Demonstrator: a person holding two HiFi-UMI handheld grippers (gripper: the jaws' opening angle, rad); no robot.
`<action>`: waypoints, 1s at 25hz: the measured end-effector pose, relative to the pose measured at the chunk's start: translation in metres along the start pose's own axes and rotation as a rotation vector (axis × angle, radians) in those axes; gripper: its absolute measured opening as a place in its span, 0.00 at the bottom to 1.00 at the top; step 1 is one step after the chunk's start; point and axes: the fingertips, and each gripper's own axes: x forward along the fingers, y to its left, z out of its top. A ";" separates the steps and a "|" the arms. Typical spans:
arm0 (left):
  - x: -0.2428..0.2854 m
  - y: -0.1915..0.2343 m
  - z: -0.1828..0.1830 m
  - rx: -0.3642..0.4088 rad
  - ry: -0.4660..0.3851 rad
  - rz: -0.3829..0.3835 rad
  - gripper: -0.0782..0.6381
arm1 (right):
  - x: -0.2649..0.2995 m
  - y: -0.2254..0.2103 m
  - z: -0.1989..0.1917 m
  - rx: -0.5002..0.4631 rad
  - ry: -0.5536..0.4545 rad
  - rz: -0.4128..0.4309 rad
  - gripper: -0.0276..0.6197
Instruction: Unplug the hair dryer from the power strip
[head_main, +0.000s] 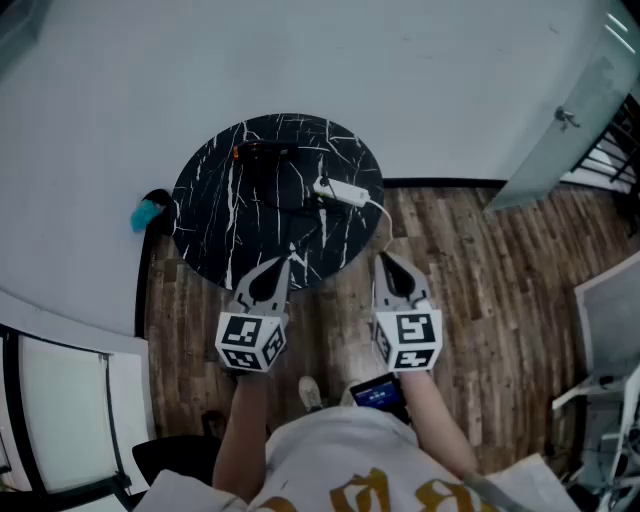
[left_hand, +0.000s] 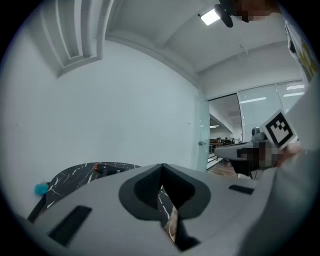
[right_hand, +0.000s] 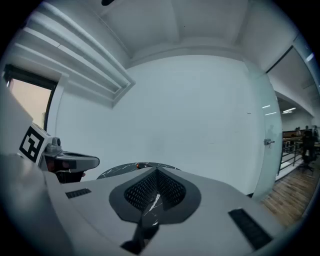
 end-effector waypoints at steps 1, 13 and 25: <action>0.000 0.001 -0.001 -0.005 0.001 0.006 0.11 | 0.002 -0.003 0.000 -0.001 -0.020 0.001 0.04; 0.005 -0.005 -0.006 -0.017 0.008 0.030 0.11 | 0.011 -0.024 0.001 0.006 -0.049 -0.013 0.04; 0.023 -0.033 -0.006 -0.007 0.010 0.031 0.11 | -0.002 -0.044 -0.007 0.026 -0.076 0.095 0.04</action>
